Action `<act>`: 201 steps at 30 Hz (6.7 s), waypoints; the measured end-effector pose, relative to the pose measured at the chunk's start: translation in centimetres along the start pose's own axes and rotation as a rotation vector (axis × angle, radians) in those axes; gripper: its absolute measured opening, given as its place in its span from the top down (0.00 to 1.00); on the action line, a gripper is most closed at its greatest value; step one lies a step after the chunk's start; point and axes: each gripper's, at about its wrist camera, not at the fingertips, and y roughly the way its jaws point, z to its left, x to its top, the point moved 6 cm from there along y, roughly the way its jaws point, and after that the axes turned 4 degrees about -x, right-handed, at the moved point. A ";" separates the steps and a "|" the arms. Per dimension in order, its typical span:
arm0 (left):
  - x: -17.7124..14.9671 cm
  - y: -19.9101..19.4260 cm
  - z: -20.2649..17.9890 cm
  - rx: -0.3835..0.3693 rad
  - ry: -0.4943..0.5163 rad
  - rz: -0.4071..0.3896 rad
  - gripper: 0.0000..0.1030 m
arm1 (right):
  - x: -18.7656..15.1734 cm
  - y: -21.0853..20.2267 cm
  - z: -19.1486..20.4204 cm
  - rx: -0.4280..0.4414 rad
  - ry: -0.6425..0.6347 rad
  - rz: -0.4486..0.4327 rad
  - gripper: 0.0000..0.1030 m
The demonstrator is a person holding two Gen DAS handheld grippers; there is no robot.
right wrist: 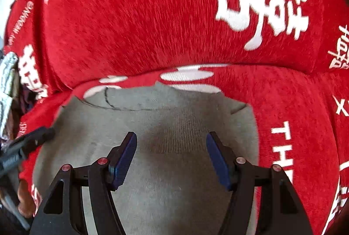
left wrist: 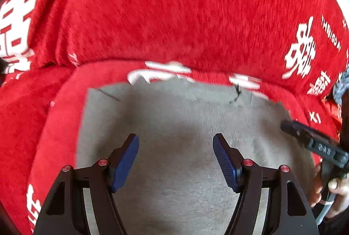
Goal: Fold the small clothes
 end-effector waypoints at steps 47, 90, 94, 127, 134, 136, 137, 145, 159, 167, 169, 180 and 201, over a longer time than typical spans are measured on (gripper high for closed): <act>-12.1 -4.2 0.3 0.209 0.060 -0.049 0.10 | -13.9 -6.4 4.0 -0.119 -0.197 -0.044 0.32; -11.8 -6.3 8.5 -0.182 -0.426 -0.109 0.82 | -6.9 -7.8 10.1 0.072 -0.177 -0.021 0.31; -11.6 -6.3 8.3 -0.145 -0.373 -0.108 0.83 | -3.1 -4.2 14.7 0.173 -0.186 0.072 0.30; -12.1 -7.4 8.3 -0.124 -0.281 -0.140 0.84 | 0.4 8.5 30.4 -0.063 -0.378 0.291 0.78; -12.1 -8.5 7.4 -0.069 -0.241 -0.148 0.85 | 1.8 5.6 28.9 0.057 -0.320 0.251 0.78; -11.9 -9.0 7.0 -0.052 -0.223 -0.155 0.85 | 2.3 4.7 28.0 0.099 -0.287 0.248 0.78; -11.8 -9.2 6.8 -0.048 -0.217 -0.155 0.85 | 2.3 4.3 27.7 0.112 -0.275 0.249 0.78; -10.7 -10.5 5.4 -0.004 -0.173 -0.160 0.86 | 3.6 2.2 26.4 0.171 -0.229 0.234 0.79; -10.0 -12.5 2.4 0.063 -0.083 -0.167 0.86 | 5.2 -0.2 24.4 0.240 -0.188 0.225 0.79; -9.2 -13.4 0.3 0.101 -0.014 -0.171 0.86 | 6.1 -1.7 22.8 0.319 -0.167 0.241 0.79; -8.9 -13.6 -0.4 0.112 0.006 -0.173 0.86 | 6.4 -2.1 22.2 0.337 -0.161 0.244 0.79; -8.3 -13.6 -5.0 0.136 0.103 -0.171 0.86 | 7.0 -3.4 18.6 0.387 -0.136 0.229 0.79; -8.3 -11.9 -14.3 0.102 0.260 -0.131 0.86 | 7.1 -5.8 9.3 0.439 -0.147 0.159 0.79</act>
